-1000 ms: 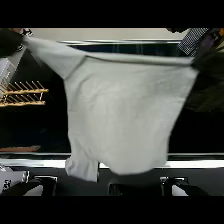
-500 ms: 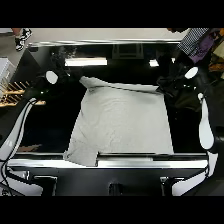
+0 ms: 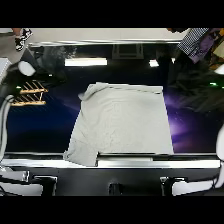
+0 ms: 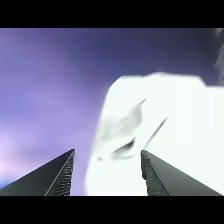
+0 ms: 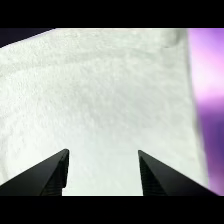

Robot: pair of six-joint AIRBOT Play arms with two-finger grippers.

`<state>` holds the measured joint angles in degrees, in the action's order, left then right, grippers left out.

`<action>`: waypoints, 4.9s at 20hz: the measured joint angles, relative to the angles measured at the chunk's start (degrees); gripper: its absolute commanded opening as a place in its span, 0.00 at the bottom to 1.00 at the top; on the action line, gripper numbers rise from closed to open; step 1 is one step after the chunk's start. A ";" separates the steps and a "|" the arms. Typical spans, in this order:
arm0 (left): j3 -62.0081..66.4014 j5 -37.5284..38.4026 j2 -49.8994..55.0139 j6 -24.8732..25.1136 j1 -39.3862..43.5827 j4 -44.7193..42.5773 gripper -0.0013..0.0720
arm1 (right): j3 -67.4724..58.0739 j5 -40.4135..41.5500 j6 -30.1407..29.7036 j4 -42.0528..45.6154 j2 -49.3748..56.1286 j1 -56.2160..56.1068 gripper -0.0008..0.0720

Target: Fold the clothes and pants, and hang the long-sleeved shirts on hangers.

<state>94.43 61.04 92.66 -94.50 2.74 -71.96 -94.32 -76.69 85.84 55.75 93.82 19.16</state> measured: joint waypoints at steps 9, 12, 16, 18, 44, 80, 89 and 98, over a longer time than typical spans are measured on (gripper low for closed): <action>-27.19 15.89 -18.82 6.36 -9.53 1.51 0.60 | 38.56 -5.20 -4.44 6.84 -24.57 15.47 0.67; -35.95 16.37 -22.03 6.93 -10.34 1.75 0.60 | 47.17 -5.64 -4.46 11.43 -27.26 16.26 0.67; -40.74 14.99 -23.39 7.02 -10.67 1.84 0.60 | 53.66 -4.28 -4.68 15.32 -28.35 16.59 0.67; -41.66 13.97 -23.67 7.06 -10.75 1.86 0.60 | 55.78 -2.95 -4.74 16.57 -28.52 16.65 0.67; -46.66 8.13 -23.85 14.64 -11.50 6.27 0.66 | 62.31 3.58 -14.73 3.30 -25.16 16.70 0.06; -50.95 2.16 -22.23 31.32 -6.93 31.95 0.04 | 59.12 10.62 -23.37 -17.99 -25.90 10.19 0.05; -2.03 2.91 -24.00 18.97 -6.29 24.90 0.04 | 15.67 21.31 -10.88 -8.85 -28.68 -7.63 0.05; 20.61 4.83 -41.05 2.71 -6.27 5.11 0.04 | -15.26 14.99 -0.90 10.38 -47.87 -8.94 0.05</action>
<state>115.04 65.87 51.62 -91.79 -3.53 -66.85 -109.58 -61.69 84.95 66.13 45.95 10.22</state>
